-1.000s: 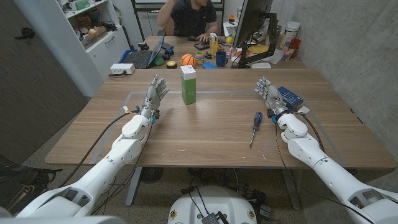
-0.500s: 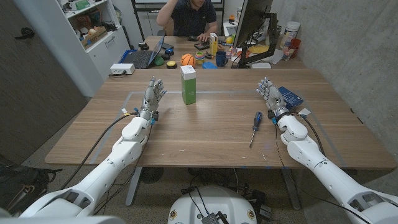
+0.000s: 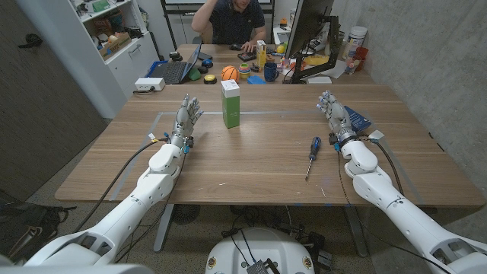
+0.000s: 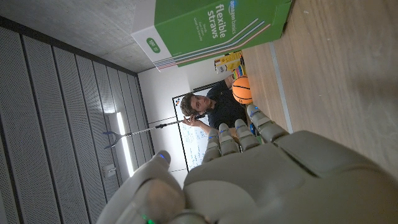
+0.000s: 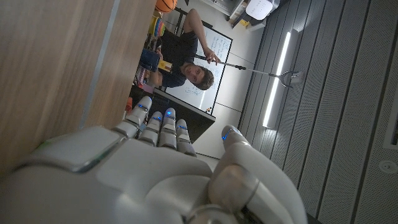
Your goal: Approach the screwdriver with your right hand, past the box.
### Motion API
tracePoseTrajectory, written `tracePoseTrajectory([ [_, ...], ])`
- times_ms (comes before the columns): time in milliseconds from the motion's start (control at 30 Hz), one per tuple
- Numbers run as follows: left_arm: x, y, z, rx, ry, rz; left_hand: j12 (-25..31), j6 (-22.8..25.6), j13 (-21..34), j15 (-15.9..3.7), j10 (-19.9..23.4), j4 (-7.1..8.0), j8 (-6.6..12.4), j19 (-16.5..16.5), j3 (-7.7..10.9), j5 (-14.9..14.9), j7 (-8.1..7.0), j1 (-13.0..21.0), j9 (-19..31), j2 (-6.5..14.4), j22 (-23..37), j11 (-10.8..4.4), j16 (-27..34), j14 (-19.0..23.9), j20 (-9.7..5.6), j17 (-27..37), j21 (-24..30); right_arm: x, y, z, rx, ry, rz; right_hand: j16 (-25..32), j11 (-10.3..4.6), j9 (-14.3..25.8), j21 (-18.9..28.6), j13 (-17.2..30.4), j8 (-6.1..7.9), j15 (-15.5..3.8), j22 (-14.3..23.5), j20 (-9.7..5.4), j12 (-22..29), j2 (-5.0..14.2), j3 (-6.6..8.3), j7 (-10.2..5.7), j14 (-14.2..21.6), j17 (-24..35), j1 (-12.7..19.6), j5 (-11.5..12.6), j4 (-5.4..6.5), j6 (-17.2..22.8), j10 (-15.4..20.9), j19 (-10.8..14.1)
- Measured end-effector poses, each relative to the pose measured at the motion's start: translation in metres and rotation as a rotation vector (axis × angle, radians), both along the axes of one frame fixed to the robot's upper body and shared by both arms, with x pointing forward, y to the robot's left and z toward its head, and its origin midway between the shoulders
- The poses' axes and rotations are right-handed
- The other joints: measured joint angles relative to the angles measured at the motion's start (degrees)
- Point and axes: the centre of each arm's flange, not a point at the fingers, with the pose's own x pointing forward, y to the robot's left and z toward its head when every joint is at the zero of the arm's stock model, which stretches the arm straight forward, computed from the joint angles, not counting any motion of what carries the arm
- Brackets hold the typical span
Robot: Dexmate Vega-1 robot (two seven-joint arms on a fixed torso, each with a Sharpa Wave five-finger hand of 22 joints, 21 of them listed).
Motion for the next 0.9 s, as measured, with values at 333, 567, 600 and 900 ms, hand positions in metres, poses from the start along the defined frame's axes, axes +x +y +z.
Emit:
tracePoseTrajectory([
  [333, 0.001, 0.0, 0.0, 0.0, 0.0, -0.001, 0.0, 0.0, 0.0, 0.0, 0.0, 0.0, 0.0, 0.0, 0.0, 0.0, 0.0, 0.0, 0.0, 0.0, 0.0, 0.0, 0.0, 0.0, 0.0, 0.0, 0.0, -0.018, 0.0, 0.01, -0.054, -0.074, -0.069, 0.2, -0.22, 0.0, -0.2, 0.0, 0.0, 0.33, -0.2, 1.22, 0.0, -3.65, -2.57, -0.8, -0.3, 0.0, -2.2, -0.3, 0.47, 0.0, -0.2, 0.4],
  [567, 0.002, -0.001, 0.001, 0.0, 0.0, -0.001, 0.0, 0.0, 0.0, 0.0, 0.0, 0.0, 0.0, 0.0, 0.0, 0.0, 0.0, 0.0, 0.0, 0.0, 0.0, 0.0, 0.0, 0.0, 0.0, 0.0, 0.0, -0.032, 0.001, 0.016, -0.089, -0.132, -0.12, 0.2, -0.45, 0.0, -0.8, 0.0, 0.0, 0.34, -0.2, 2.05, 0.0, -5.96, -4.84, -1.59, -0.3, 0.0, -4.6, -0.3, 1.16, 0.3, -0.5, 1.3],
  [600, 0.002, -0.001, 0.001, 0.0, 0.001, -0.001, 0.0, 0.0, 0.0, 0.0, 0.0, 0.0, 0.0, 0.0, 0.0, 0.0, 0.0, 0.0, 0.0, 0.0, 0.0, 0.0, 0.0, 0.0, 0.0, 0.0, 0.0, -0.036, 0.002, 0.018, -0.098, -0.147, -0.136, 0.2, -0.53, 0.0, -0.8, 0.0, 0.0, 0.49, -0.2, 2.35, 0.0, -6.36, -5.34, -2.03, -0.2, 0.0, -5.0, -0.3, 1.17, 0.4, -0.5, 1.5],
  [900, 0.004, -0.002, 0.001, 0.001, 0.003, -0.003, 0.0, 0.0, 0.0, 0.0, 0.0, 0.0, 0.0, 0.0, 0.0, 0.0, 0.0, 0.0, 0.0, 0.0, 0.0, 0.0, 0.0, 0.0, 0.0, 0.0, 0.0, -0.056, 0.007, 0.024, -0.155, -0.232, -0.229, 0.5, -0.71, 0.0, -1.3, 0.0, 0.45, 1.25, -0.2, 7.01, 0.0, -7.94, -7.44, -4.28, 0.0, 0.0, -6.5, -0.3, 1.73, 0.6, -1.2, 3.1],
])
